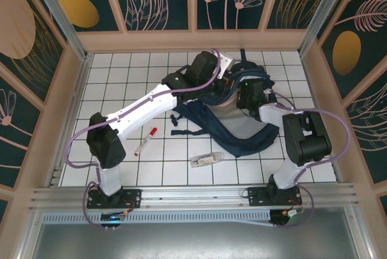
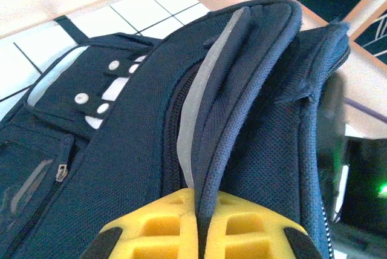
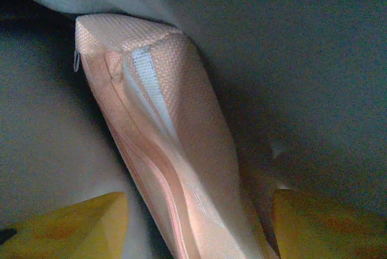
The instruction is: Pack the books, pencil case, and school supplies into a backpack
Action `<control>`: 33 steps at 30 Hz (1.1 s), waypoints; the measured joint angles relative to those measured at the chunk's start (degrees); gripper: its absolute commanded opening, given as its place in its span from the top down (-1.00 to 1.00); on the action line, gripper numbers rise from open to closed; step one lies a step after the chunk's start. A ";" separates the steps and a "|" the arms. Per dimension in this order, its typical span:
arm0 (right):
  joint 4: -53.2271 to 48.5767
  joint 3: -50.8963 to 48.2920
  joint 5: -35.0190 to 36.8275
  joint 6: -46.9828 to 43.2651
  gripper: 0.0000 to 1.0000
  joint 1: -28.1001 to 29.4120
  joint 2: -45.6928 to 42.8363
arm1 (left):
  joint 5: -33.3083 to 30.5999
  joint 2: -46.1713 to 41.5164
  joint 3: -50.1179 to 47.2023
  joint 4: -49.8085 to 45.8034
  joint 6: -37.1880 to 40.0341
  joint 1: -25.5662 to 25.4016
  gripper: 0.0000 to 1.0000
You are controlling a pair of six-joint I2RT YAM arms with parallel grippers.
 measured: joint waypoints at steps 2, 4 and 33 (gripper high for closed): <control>-1.29 -1.36 -3.89 -2.12 -0.28 -1.70 -2.56 | 0.07 -0.59 -1.68 1.51 -0.22 0.92 1.00; -3.91 -2.71 -7.28 -4.94 -0.29 -3.67 -6.25 | 0.04 -0.66 -2.38 2.21 -0.20 1.62 1.00; -53.05 -3.10 -12.26 -54.49 0.00 -28.46 -35.17 | 6.99 1.51 -5.92 4.76 9.20 7.23 -0.22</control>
